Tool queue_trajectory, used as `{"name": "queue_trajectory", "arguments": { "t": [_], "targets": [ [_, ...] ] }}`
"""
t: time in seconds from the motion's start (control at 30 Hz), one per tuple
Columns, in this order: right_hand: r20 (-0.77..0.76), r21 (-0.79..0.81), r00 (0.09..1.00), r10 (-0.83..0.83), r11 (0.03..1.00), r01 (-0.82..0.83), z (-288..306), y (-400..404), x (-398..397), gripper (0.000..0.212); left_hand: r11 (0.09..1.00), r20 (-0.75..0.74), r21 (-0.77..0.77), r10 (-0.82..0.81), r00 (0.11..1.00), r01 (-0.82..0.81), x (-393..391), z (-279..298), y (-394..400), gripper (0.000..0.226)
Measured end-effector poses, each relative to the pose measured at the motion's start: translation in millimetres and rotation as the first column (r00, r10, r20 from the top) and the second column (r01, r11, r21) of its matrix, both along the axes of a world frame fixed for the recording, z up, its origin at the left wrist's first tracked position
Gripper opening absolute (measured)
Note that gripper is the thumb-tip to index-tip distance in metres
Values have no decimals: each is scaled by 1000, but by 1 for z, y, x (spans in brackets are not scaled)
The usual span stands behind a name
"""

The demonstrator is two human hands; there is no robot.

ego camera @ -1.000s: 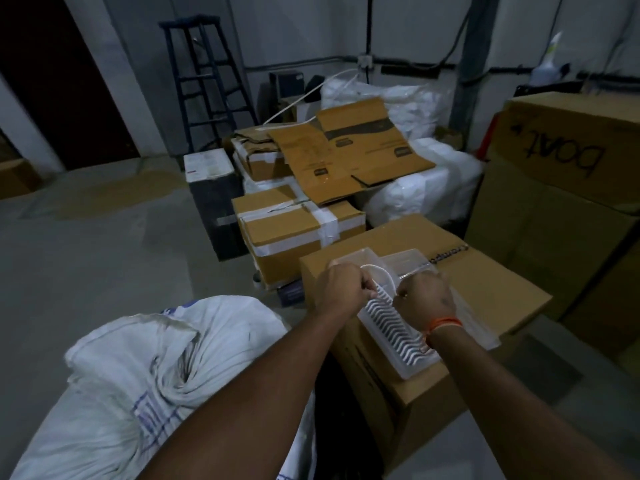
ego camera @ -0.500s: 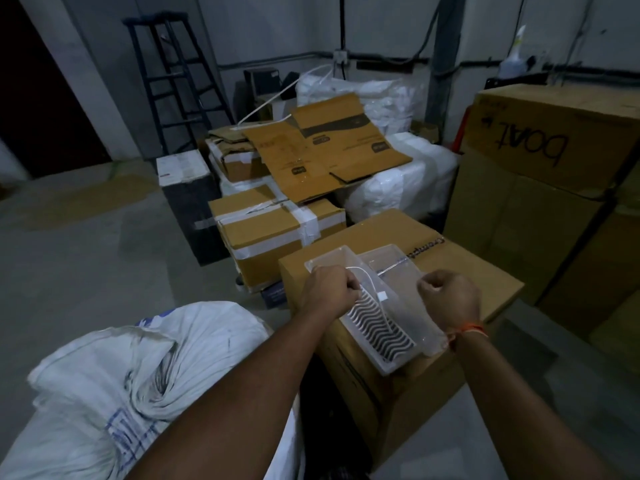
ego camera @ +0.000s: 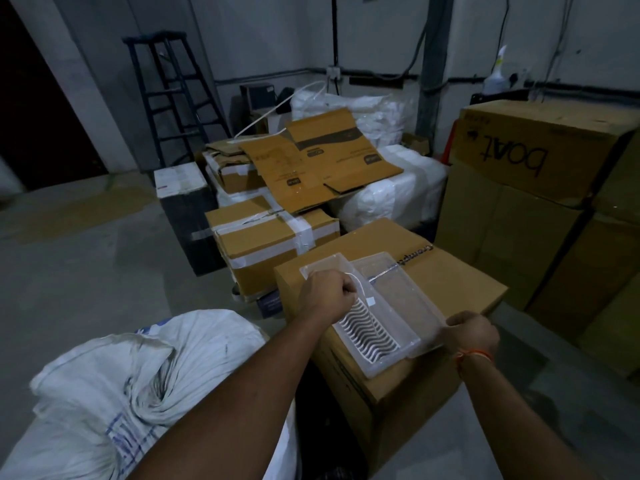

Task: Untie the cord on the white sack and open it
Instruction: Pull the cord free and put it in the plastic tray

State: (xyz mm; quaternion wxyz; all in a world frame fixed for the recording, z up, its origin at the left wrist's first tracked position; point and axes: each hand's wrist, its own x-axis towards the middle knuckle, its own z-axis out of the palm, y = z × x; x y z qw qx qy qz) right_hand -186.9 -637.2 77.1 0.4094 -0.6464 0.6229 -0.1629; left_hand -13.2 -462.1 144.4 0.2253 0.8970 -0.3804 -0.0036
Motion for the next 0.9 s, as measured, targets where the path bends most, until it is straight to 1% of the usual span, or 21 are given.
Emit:
{"name": "queue_trajectory", "arguments": {
  "t": [0.07, 0.17, 0.2, 0.23, 0.27, 0.3, 0.33, 0.37, 0.4, 0.43, 0.47, 0.5, 0.53, 0.6, 0.67, 0.7, 0.77, 0.8, 0.83, 0.87, 0.9],
  "targets": [
    [88, -7, 995, -45, 999, 46, 3, -4, -5, 25, 1000, -31, -24, 17, 999, -18, 0, 0, 1, 16],
    [282, -55, 957, -71, 994, 91, 16, -4, -12, 20, 991, -126, -112, 64, 990, -78, 3, 1, 0, 17],
    [356, -98, 933, -52, 991, 93, 23, 0, -12, 20, 985, -157, -143, 73, 985, -95, 3, 1, 0, 17],
    [406, -179, 914, -6, 980, 86, 31, 5, -12, 20, 979, -178, -174, 70, 982, -102, 4, 2, -1, 19],
    [425, -297, 903, 69, 952, 67, 39, 11, -12, 20, 971, -208, -210, 66, 976, -110, 3, 4, -3, 20],
    [415, -439, 896, 160, 897, 43, 47, 17, -12, 19, 958, -258, -257, 57, 964, -126, 3, 5, -5, 23],
    [377, -590, 890, 256, 807, 17, 54, 22, -12, 18, 935, -337, -317, 45, 940, -158, 3, 7, -7, 26],
    [309, -735, 885, 349, 678, -11, 60, 28, -14, 17, 901, -425, -382, 28, 905, -207, 1, 9, -9, 30],
    [233, -847, 871, 432, 530, -36, 63, 32, -15, 17, 865, -507, -424, 17, 862, -266, -1, 13, -11, 32],
    [158, -916, 855, 493, 396, -59, 65, 37, -16, 17, 833, -570, -452, 6, 822, -320, -3, 16, -14, 34],
    [92, -953, 844, 529, 291, -79, 67, 42, -18, 19, 806, -617, -466, -1, 787, -364, -5, 20, -16, 33],
    [31, -970, 839, 544, 219, -106, 67, 49, -20, 21, 785, -658, -473, -12, 753, -401, -6, 23, -18, 32],
    [-22, -976, 837, 547, 168, -136, 65, 54, -21, 23, 771, -692, -471, -23, 721, -428, -7, 26, -19, 30],
    [-88, -981, 822, 563, 96, -170, 59, 64, -22, 23, 750, -749, -468, -55, 660, -468, -9, 28, -20, 26],
    [-123, -983, 788, 603, 36, -181, 53, 74, -23, 16, 725, -783, -476, -92, 615, -497, -11, 29, -17, 28],
    [-139, -983, 774, 618, 9, -184, 52, 79, -24, 14, 716, -786, -479, -93, 611, -508, -11, 28, -15, 31],
    [-166, -980, 750, 640, -23, -197, 54, 89, -26, 28, 720, -782, -459, -50, 621, -520, -10, 25, -11, 35],
    [-166, -979, 739, 653, -21, -202, 54, 93, -27, 33, 719, -785, -445, -27, 619, -533, -9, 23, -10, 37],
    [-152, -978, 736, 660, 5, -207, 56, 98, -28, 29, 711, -795, -438, -20, 607, -550, -7, 21, -8, 39],
    [-119, -975, 744, 658, 62, -211, 58, 104, -29, 19, 706, -806, -435, -27, 592, -560, -7, 19, -6, 40],
    [-60, -957, 761, 646, 178, -227, 61, 112, -30, 18, 697, -816, -438, -43, 576, -568, -6, 19, -4, 41]
  ]
}}
